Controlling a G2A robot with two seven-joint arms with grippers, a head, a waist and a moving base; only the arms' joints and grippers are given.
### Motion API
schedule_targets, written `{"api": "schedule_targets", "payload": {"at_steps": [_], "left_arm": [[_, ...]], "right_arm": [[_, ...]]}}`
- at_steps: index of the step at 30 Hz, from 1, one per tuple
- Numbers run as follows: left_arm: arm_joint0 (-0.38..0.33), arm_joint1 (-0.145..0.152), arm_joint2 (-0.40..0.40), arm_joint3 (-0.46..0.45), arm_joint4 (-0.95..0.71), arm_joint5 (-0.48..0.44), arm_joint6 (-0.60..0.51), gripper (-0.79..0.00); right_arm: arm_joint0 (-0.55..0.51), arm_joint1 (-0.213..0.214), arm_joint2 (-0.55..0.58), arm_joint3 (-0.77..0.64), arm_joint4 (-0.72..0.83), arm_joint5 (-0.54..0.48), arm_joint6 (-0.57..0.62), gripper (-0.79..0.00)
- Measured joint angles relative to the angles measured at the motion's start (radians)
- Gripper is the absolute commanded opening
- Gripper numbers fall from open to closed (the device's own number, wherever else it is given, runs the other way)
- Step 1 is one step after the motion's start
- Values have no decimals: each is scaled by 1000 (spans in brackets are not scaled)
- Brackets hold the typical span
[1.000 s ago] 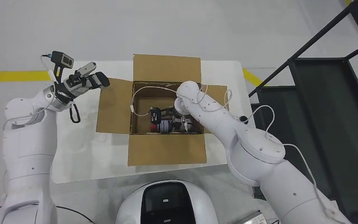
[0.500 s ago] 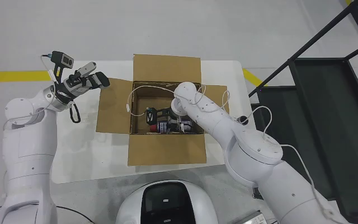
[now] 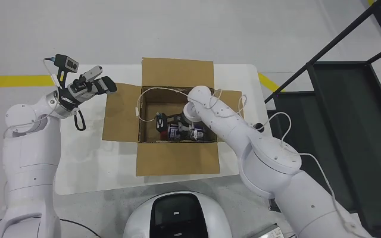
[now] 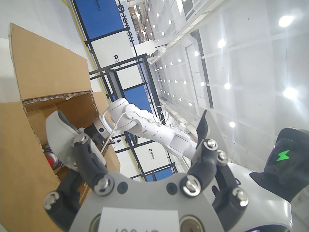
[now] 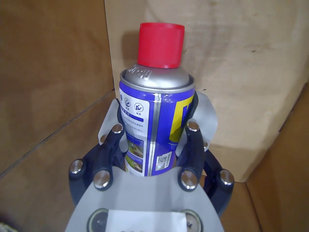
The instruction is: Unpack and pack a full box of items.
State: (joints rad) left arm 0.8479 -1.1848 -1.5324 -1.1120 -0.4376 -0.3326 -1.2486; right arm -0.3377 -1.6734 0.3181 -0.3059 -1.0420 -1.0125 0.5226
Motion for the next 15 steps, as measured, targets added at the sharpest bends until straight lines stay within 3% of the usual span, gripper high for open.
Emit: {"api": "schedule_targets", "payload": {"at_steps": [7, 15], "left_arm": [[0, 0, 0, 0, 0, 0, 0, 0], [0, 0, 0, 0, 0, 0, 0, 0]], "right_arm": [[21, 39, 3, -49, 33, 0, -31, -785], [36, 145, 3, -214, 102, 0, -112, -785]]}}
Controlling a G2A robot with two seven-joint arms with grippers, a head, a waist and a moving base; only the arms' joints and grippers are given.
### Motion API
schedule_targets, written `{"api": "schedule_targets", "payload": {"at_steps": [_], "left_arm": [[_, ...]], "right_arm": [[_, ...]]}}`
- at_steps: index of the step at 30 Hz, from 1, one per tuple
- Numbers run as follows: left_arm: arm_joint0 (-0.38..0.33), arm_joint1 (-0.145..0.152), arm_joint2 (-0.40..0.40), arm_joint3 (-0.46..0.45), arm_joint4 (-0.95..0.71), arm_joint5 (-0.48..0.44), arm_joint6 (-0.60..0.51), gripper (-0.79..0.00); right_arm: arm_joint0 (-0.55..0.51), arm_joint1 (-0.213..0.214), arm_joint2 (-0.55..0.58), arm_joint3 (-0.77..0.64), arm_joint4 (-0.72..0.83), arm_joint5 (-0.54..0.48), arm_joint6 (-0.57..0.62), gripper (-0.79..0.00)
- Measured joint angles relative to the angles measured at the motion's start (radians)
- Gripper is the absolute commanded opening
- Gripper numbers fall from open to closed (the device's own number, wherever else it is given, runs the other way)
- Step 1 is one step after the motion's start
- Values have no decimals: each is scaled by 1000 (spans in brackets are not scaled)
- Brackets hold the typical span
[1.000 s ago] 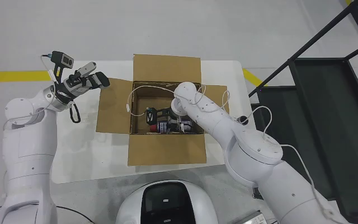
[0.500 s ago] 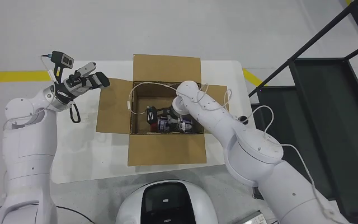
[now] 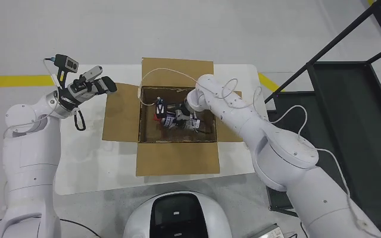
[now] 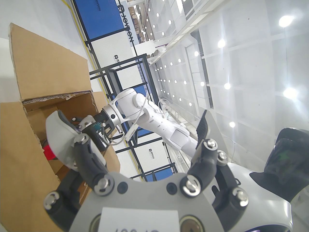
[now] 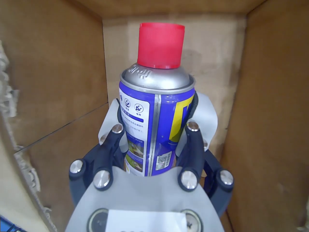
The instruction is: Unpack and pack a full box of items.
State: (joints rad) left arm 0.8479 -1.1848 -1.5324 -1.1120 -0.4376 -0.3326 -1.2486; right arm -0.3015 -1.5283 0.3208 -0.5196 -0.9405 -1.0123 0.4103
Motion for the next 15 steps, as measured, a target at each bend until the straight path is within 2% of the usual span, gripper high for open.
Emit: {"api": "schedule_targets", "payload": {"at_steps": [4, 9, 15], "left_arm": [[13, 3, -11, -16, 13, 9, 39, 0], [43, 20, -72, -40, 27, 11, 124, 0], [67, 33, -103, -58, 40, 15, 162, 0]], "right_arm": [[-7, 82, -2, -128, 21, 0, -40, -785], [-33, 208, 20, -312, 51, 0, -86, -785], [-106, 369, 131, -547, 43, 0, -209, -785]]}}
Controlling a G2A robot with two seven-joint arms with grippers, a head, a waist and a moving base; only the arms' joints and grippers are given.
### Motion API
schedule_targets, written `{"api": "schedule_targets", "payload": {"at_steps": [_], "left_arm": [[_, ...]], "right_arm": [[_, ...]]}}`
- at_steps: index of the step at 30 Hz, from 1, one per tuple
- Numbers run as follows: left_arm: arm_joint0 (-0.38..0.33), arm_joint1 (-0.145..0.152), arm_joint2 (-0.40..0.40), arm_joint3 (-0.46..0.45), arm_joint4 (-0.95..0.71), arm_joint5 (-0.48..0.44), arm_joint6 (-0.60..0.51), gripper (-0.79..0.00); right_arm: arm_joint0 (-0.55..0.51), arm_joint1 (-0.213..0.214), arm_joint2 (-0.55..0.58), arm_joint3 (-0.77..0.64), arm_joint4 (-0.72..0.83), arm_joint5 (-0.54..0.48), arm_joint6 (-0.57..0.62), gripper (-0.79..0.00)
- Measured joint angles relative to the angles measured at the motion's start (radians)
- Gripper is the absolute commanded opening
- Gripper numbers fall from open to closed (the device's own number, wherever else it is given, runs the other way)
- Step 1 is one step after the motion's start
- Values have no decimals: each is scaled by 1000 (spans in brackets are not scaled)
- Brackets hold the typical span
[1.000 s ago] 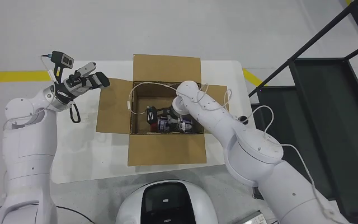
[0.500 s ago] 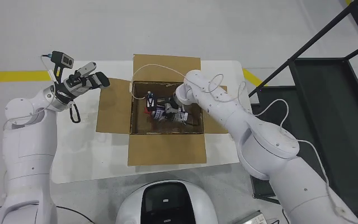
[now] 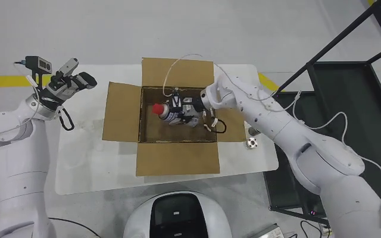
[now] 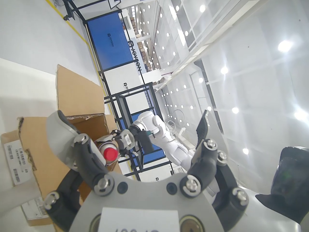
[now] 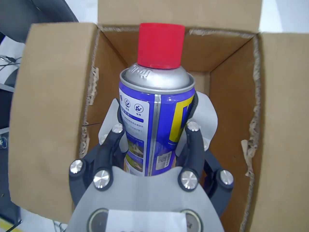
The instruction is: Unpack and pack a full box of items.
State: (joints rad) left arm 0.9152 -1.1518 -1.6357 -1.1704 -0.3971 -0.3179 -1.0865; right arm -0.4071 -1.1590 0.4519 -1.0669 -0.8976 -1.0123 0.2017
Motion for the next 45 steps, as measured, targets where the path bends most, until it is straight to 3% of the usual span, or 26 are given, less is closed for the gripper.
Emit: {"api": "schedule_targets", "payload": {"at_steps": [5, 8, 14, 18, 37, 40, 43, 45], "left_arm": [[0, 0, 0, 0, 0, 0, 0, 0], [0, 0, 0, 0, 0, 0, 0, 0], [0, 0, 0, 0, 0, 0, 0, 0], [0, 0, 0, 0, 0, 0, 0, 0], [0, 0, 0, 0, 0, 0, 0, 0], [0, 0, 0, 0, 0, 0, 0, 0], [0, 0, 0, 0, 0, 0, 0, 0], [0, 0, 0, 0, 0, 0, 0, 0]], "right_arm": [[-137, 130, 183, -178, -71, 0, -165, -785], [-280, 203, 336, -297, -132, 5, -296, -785], [-560, 274, 557, -459, -250, 108, -555, -785], [-661, 287, 610, -492, -316, 156, -644, -785], [-655, 287, 608, -490, -312, 154, -640, -785], [-668, 287, 628, -484, -298, 195, -632, -785], [-707, 292, 679, -458, -283, 244, -683, -785], [-755, 295, 725, -438, -260, 283, -782, -785]]}}
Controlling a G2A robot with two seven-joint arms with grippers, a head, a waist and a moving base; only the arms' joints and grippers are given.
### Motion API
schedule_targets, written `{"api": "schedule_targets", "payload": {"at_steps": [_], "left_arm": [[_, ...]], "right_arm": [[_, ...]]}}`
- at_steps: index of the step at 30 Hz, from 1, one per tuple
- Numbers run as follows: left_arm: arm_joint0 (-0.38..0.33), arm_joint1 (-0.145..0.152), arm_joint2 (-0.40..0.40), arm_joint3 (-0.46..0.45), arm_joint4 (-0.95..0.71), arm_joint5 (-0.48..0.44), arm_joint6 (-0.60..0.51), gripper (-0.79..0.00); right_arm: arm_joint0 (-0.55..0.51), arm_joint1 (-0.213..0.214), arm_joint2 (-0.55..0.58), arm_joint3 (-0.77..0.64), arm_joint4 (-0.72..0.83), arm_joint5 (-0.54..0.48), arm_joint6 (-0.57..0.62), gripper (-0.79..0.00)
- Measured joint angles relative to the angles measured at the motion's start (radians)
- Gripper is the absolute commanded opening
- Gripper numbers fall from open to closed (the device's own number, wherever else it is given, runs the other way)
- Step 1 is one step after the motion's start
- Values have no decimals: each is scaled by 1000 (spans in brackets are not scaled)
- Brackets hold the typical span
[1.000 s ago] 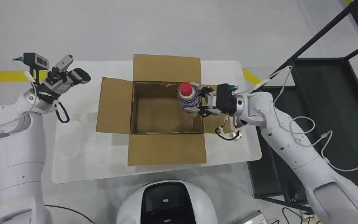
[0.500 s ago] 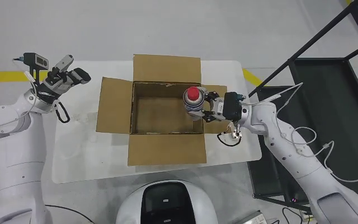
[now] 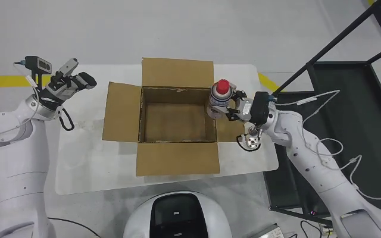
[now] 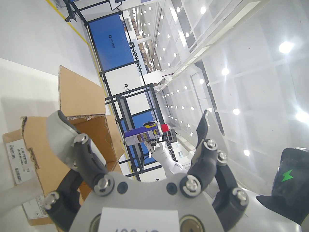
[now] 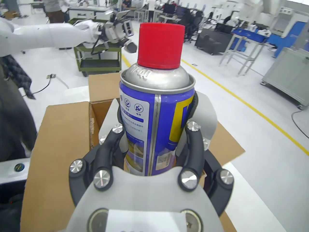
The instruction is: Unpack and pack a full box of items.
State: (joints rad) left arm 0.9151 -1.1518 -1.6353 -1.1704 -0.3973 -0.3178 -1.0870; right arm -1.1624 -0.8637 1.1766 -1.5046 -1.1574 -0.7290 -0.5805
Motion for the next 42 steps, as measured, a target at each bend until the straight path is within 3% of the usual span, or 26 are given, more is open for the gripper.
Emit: {"api": "schedule_targets", "payload": {"at_steps": [4, 8, 14, 19, 26, 42], "left_arm": [[0, 0, 0, 0, 0, 0, 0, 0], [0, 0, 0, 0, 0, 0, 0, 0], [0, 0, 0, 0, 0, 0, 0, 0], [0, 0, 0, 0, 0, 0, 0, 0], [0, 0, 0, 0, 0, 0, 0, 0], [0, 0, 0, 0, 0, 0, 0, 0]], "right_arm": [[-117, 9, 76, 35, -78, 120, -181, -785], [-247, 5, 133, 40, -27, 266, -356, -785], [-393, -3, 196, 12, 20, 434, -412, -785], [-478, -8, 251, 48, 70, 509, -422, -785], [-574, -11, 313, 104, 82, 482, -436, -785], [-577, -11, 315, 105, 67, 475, -433, -785]]}}
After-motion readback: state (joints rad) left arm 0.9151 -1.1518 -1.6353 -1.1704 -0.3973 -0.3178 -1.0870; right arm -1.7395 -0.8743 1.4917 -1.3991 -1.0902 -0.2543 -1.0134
